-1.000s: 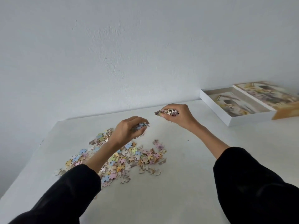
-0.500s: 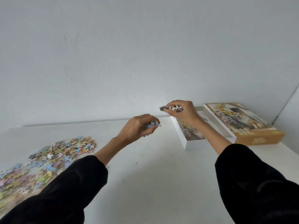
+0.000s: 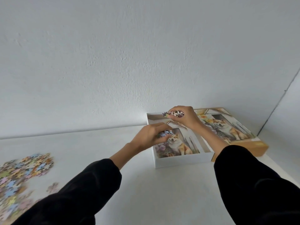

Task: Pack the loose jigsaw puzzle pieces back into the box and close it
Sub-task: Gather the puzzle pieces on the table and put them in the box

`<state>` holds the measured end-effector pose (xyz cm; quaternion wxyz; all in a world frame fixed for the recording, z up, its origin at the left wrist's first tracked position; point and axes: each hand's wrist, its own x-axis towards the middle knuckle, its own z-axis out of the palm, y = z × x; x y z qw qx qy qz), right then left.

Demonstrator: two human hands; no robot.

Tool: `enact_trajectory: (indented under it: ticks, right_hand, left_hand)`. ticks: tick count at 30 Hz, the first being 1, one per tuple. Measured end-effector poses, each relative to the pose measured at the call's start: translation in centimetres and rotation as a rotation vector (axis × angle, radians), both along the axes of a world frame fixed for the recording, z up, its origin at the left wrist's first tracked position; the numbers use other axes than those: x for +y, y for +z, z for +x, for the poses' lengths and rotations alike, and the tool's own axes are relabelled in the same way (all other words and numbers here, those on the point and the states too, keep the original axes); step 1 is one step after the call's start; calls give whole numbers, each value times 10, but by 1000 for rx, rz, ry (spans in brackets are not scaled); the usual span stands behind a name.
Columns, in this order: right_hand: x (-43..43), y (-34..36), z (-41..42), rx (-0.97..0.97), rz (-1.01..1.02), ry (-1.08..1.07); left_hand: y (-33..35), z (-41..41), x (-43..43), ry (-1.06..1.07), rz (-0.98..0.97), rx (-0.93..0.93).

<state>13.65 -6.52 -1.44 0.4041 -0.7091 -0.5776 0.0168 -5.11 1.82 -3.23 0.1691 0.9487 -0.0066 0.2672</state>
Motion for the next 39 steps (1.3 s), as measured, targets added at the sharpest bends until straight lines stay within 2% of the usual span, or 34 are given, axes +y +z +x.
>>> enact_trajectory:
  ticks: [4,12,20,25,30,39]
  right_hand:
    - [9,-16,23,26,-35,-36]
    - [20,-41,44,25,-173,-18]
    - [23,-51,43,70,-192,26]
    - [18,-50,43,86,-190,15]
    - [17,-47,41,100,-205,17]
    - [23,-19,6,58,-137,38]
  left_hand:
    - [-12,33,0,-22,61,98]
    - [-32,56,18,24,-17,260]
    - [-30,69,15,-55,-18,231]
    - [-30,74,13,-23,-105,190]
    - [-19,60,14,-50,-135,109]
    - [-7,4,25,-56,-113,84]
